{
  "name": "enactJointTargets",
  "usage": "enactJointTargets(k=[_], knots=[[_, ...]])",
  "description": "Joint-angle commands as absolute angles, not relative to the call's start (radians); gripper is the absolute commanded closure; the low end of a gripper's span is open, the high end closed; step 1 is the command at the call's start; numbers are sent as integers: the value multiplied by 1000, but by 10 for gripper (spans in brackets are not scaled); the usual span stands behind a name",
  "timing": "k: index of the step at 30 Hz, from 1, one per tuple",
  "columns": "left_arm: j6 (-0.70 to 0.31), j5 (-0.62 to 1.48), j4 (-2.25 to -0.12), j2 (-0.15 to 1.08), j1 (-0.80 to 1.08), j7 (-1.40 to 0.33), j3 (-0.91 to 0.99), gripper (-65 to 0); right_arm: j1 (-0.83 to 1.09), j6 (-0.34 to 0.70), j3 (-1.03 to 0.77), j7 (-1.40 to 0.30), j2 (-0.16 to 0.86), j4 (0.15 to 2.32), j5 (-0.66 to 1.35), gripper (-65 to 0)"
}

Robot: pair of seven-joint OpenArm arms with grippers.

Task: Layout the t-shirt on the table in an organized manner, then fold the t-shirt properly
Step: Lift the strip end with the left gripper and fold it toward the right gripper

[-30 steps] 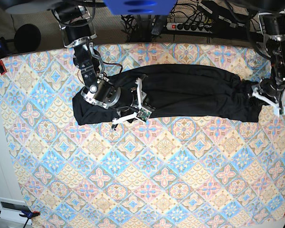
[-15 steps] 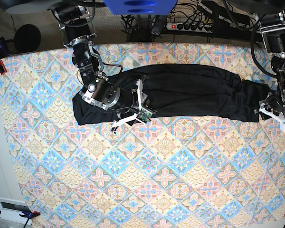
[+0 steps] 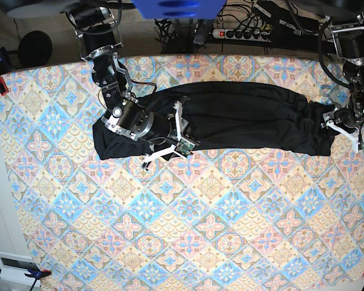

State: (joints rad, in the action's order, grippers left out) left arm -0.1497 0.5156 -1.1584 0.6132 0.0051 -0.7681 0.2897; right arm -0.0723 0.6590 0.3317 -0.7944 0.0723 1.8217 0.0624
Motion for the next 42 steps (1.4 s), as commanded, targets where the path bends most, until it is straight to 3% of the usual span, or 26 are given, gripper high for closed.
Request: enactJointTargets(k=[1,8,11,21,27,42], knots=[[-148,503,-1155,630,-10,-782,278,-451,-90,659,329,-771,70,1844,76,-155],[-150,529,-1158,575,-12,-783,150,-445,-90,659,329,-771,70,1840,77,-155],[-150,622,-1159,575,8,-783,124,-408,-90,659,329,-771,70,1837,77,-155],[-150,728,-1159,590,8,-780,77,-100,-90,659,329,-771,70,1833,77,-155],[-200,728,-1159,588,1,-776,125,-2,-90,659,329,-771,70,1833,77,-155],[-203,728,-1257,590,36,-782,547,0,-88,659,329,-771,71,1842,77,-155]])
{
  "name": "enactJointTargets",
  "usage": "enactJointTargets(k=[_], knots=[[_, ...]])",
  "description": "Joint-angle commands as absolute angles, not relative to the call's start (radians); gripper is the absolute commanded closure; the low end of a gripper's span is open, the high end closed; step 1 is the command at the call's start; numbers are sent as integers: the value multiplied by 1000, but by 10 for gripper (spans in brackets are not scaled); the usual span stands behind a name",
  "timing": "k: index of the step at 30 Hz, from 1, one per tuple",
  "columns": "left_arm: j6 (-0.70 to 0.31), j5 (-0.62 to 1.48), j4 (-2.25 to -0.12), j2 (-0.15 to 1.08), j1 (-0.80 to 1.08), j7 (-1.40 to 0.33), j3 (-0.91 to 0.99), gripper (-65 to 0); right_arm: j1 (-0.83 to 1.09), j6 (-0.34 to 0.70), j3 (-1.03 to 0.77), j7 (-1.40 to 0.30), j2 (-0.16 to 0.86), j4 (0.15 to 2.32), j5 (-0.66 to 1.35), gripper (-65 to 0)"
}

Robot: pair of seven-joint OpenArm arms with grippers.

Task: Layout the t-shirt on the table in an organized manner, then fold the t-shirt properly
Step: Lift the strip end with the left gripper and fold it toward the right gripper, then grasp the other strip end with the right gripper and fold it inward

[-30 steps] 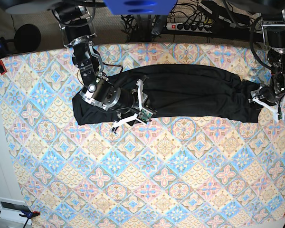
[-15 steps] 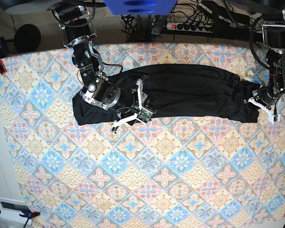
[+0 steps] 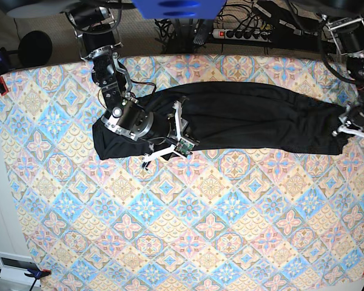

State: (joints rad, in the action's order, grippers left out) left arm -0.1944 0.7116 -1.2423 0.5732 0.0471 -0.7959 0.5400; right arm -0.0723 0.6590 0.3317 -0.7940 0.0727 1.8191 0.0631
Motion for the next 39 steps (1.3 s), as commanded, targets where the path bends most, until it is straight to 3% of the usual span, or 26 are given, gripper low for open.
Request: enactJointTargets(k=[1,6,12,23,30,39], knots=[[-203,728,-1257,591,36,-782,572,0,-87,659,329,-771,71,1842,77,-155],[-203,727,-1296,595,39,-782,697,0,-85,659,329,-771,74,1844,77,-155],[-203,727,-1563,582,134,-783,670,0,-85,659,329,-771,76,1859,77,-155],[-203,722,-1897,371,236,-878,510,0,-84,659,298,-771,97,1886,79,-155],[-203,719,-1925,239,236,-960,493,0,-84,661,249,-771,180,1888,200,-155],[-194,702,-1920,223,246,-963,348,0,-84,661,202,-773,231,1902,246,-155]])
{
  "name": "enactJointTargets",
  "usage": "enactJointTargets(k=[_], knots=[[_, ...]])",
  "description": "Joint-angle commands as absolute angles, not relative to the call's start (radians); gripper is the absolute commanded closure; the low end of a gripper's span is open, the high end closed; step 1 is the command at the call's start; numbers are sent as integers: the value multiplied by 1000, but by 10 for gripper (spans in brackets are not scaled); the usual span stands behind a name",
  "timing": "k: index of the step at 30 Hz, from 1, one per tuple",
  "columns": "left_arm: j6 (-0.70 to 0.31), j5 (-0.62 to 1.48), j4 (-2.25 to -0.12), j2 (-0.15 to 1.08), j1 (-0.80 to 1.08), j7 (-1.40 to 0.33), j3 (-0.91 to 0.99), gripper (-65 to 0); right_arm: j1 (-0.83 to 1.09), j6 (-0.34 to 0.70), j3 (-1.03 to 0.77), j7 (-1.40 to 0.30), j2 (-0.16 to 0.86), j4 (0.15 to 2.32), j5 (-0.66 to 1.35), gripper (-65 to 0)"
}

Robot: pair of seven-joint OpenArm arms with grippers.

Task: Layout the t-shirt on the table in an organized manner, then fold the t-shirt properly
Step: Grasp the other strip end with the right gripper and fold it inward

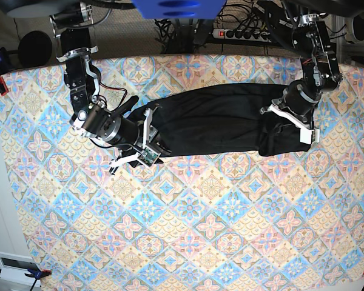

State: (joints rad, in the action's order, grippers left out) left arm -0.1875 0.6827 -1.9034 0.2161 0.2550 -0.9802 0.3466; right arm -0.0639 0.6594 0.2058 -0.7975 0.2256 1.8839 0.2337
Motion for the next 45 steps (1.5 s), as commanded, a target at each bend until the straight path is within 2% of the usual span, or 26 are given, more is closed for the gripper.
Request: enactJointTargets(k=[1,5,14,18,24,28,33,39,45], knots=[[-194,685,-1920,219,248,-964,326,0,-84,661,202,-774,231,1902,246,-155],[-194,654,-1926,213,265,-964,272,-28,-82,661,202,-780,231,1902,246,-155],[-202,659,-1975,216,272,-964,252,-221,5,661,173,-780,231,1902,246,-157],[-203,697,-1975,219,275,-964,269,-264,38,661,131,-783,231,1902,246,-158],[-203,777,-1969,246,272,-958,407,-265,58,661,-15,-885,231,1886,249,-166],[-203,773,-1957,298,272,-957,418,-265,58,661,-125,-969,229,1848,254,-235],[-203,776,-1896,323,272,-957,418,-265,39,662,-206,-1047,229,1716,456,-313],[-203,777,-1854,323,274,-955,420,-265,-61,661,-217,-1059,229,1618,653,-323],[-203,777,-1854,323,272,-955,420,-265,-85,661,-213,-1058,228,1515,668,-323]])
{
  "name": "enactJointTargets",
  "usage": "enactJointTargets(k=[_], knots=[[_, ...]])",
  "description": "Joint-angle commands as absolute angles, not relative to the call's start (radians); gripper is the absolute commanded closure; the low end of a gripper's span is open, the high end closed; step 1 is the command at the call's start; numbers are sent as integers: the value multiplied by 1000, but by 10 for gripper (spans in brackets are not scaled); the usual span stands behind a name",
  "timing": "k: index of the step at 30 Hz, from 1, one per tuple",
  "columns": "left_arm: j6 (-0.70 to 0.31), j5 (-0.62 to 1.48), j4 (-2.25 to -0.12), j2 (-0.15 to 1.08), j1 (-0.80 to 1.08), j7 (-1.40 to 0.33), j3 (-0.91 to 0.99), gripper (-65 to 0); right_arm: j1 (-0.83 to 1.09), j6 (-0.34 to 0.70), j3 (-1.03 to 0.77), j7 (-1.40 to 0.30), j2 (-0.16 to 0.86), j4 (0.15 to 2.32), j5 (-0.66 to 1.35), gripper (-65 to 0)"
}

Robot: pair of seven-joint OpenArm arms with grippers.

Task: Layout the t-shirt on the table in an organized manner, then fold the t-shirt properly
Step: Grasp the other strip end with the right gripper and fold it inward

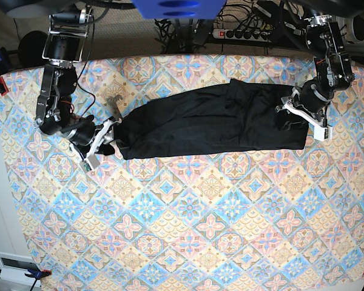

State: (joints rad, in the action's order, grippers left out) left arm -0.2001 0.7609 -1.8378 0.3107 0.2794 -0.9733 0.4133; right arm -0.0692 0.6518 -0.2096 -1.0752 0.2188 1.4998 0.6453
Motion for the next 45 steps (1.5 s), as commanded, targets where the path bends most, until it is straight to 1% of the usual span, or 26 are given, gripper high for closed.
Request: enactJointTargets(k=[1,4,7,12,15,19,25,26,27,30,33,34,38,39,43,45], knots=[[-203,777,-1854,323,271,-955,420,-265,-85,661,-213,-1058,228,1501,668,-323],[-203,777,-1854,323,269,-955,423,-265,-85,661,-211,-1056,226,1472,668,-323],[-203,777,-1854,318,269,-955,473,-265,-84,661,-205,-1058,226,1451,668,-323],[-203,777,-1844,317,269,-955,527,-265,-77,661,-116,-1055,223,1435,670,-323],[-203,777,-1844,317,269,-955,549,-265,-76,661,-64,-1053,182,1435,670,-323],[-203,777,-1844,317,259,-938,562,-265,-67,661,-41,-1055,128,1435,670,-323],[-203,776,-1840,318,262,-897,568,-265,-38,661,-31,-1053,88,1414,667,-319],[-203,776,-1840,320,262,-894,568,-265,-38,661,-31,-1052,85,1406,667,-308],[-203,776,-1840,320,262,-894,568,-265,-38,661,-31,-1052,85,1400,667,-284],[-203,777,-1840,320,260,-894,568,-265,-38,659,-36,-1036,84,1403,667,-180],[-203,776,-1840,318,259,-894,568,-265,-38,659,-50,-1032,84,1406,670,-134],[-203,776,-1840,318,257,-894,568,-265,-36,659,-67,-1032,84,1408,670,-116],[-203,776,-1840,318,257,-894,568,-265,-36,659,-156,-1030,84,1437,668,-11],[-203,776,-1840,318,257,-894,568,-265,-39,659,-166,-1032,84,1442,668,0],[-202,774,-1840,317,257,-894,568,-265,-44,659,-189,-1032,90,1442,667,0],[-202,774,-1839,314,257,-894,567,-265,-44,659,-239,-1032,107,1442,665,0]])
